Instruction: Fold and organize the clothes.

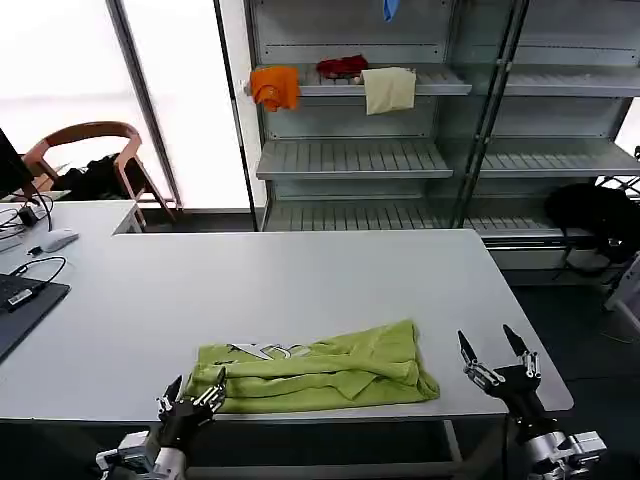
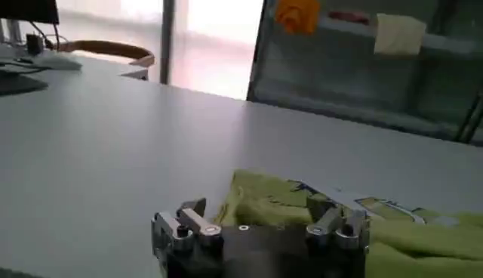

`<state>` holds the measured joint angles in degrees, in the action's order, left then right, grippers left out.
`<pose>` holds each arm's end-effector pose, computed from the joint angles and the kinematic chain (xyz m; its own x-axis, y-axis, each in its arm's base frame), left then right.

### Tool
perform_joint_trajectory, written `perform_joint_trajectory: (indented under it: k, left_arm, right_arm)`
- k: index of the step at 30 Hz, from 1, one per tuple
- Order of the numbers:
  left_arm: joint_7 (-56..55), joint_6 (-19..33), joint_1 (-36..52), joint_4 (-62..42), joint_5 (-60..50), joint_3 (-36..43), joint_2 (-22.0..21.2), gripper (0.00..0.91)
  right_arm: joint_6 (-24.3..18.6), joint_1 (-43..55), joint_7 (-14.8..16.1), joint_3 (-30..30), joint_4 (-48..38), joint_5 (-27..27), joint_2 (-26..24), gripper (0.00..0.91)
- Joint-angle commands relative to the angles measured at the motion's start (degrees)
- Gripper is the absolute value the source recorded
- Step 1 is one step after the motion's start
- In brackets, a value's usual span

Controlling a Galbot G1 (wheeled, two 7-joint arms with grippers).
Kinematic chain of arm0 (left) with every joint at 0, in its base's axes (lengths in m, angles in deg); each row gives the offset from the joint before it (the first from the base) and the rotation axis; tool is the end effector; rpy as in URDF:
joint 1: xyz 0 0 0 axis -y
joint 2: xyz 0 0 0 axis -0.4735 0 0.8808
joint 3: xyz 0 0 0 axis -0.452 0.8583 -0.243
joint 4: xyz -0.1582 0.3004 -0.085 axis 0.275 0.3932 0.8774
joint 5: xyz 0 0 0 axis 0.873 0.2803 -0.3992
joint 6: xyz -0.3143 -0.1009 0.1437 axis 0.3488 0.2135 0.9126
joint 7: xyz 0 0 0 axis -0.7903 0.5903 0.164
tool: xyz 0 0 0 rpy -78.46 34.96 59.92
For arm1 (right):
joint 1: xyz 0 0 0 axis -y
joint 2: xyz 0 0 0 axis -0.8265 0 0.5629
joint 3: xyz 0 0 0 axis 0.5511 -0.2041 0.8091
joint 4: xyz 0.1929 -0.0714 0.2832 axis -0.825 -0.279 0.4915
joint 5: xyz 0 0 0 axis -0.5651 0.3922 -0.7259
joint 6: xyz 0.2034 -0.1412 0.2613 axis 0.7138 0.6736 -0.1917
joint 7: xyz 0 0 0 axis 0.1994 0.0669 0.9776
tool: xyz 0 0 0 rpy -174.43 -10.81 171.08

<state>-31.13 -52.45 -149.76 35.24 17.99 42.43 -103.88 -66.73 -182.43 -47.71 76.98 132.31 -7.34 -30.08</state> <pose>0.1786 0.0341 -0.2927 -0.9316 -0.0455 0.3606 -0.1162 0.9774 -0.1767 0.1815 -0.1260 -0.2748 -0.9877 -0.1462 -0.0560 -0.1481 0.9885 0.0307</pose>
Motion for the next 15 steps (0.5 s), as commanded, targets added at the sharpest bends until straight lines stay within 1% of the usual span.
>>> perform_joint_trajectory:
  k: [1,2,4,5,6,15]
  left_arm:
    - [0.99,2.0,1.2,-4.75,1.83,0.14,-1.35,0.443]
    - [1.0,2.01,1.33,-5.06,1.89,0.15,-1.34,0.383]
    - [1.21,2.24,1.82,-6.09,2.1,0.08,-1.3,0.131]
    - [1.41,2.31,1.89,-6.34,2.21,0.08,-1.28,0.03]
    - [1.66,2.43,1.9,-6.6,2.18,0.15,-1.31,0.0]
    - [2.46,3.32,1.3,-5.55,-0.56,2.02,-1.61,0.0]
  right_arm:
    - [-3.38,-1.56,0.5,1.34,-0.42,-1.14,0.13,0.907]
    - [-3.37,-1.53,0.51,1.33,-0.39,-1.17,0.12,0.907]
    - [-3.34,-1.44,0.51,1.27,-0.27,-1.15,0.13,0.907]
    - [-3.31,-1.42,0.5,1.28,-0.12,-1.18,0.11,0.907]
    - [-3.32,-1.38,0.49,1.31,-0.08,-1.2,0.12,0.907]
    - [-2.89,-0.63,-0.28,2.17,0.15,-2.14,-0.04,0.907]
